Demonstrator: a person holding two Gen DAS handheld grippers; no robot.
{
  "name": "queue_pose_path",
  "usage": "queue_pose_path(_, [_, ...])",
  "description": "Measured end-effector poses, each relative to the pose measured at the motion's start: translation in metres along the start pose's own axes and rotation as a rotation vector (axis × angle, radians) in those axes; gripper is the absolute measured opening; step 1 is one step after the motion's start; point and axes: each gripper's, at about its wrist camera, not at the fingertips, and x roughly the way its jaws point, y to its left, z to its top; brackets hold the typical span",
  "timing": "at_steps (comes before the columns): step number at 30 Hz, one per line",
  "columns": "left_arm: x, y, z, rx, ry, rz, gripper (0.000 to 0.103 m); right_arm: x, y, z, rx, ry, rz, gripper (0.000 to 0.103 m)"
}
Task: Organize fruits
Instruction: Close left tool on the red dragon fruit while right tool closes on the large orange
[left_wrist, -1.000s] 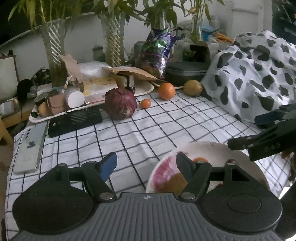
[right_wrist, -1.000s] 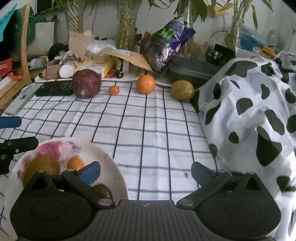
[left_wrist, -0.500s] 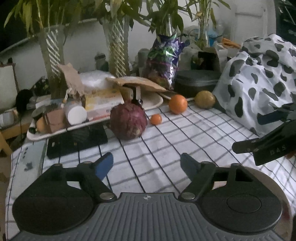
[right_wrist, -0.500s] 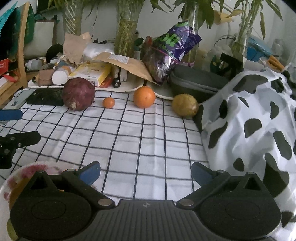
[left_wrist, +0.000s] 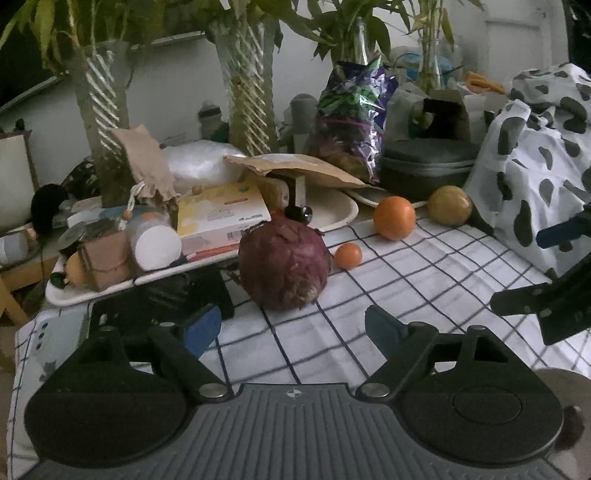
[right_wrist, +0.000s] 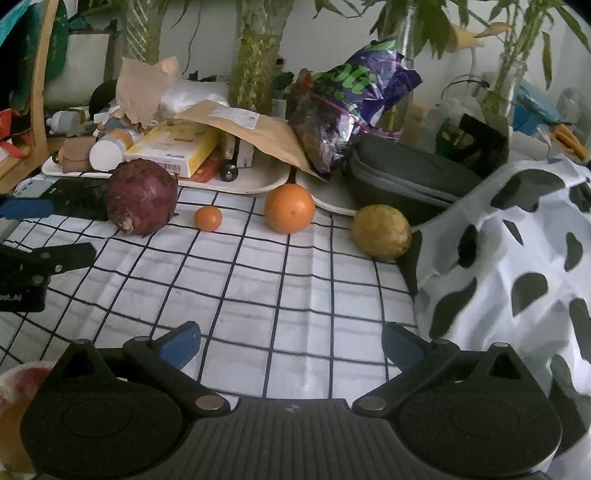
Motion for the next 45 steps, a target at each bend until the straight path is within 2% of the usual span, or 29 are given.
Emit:
queue_pose_path(8, [0.034,0.014,0.007,-0.016,0.006,-0.025,0.086,0.02,0.002,0.012,-0.056,0.007,0.0,0.103])
queue_pose_path(13, [0.049,0.018,0.011,-0.013,-0.019,-0.045,0.086,0.033,-0.003,0.018,-0.051,0.016,0.004,0.103])
queue_pose_path(18, [0.068,0.02,0.014,-0.016,-0.011,-0.076,0.086,0.046,-0.006,0.02,-0.058,0.029,0.006,0.103])
queue_pose_path(23, [0.082,0.021,0.014,-0.009,-0.001,-0.066,0.086,0.058,-0.011,0.023,-0.043,0.047,0.014,0.103])
queue_pose_path(33, [0.089,0.021,0.017,-0.006,-0.005,-0.081,0.085,0.072,-0.017,0.029,-0.005,0.002,0.039,0.103])
queue_pose_path(37, [0.088,0.025,0.018,-0.035,-0.007,-0.111,0.075,0.077,-0.017,0.031,-0.002,-0.021,0.045,0.103])
queue_pose_path(45, [0.086,0.028,0.019,-0.06,-0.005,-0.116,0.07,0.083,-0.013,0.036,0.011,-0.116,0.051,0.103])
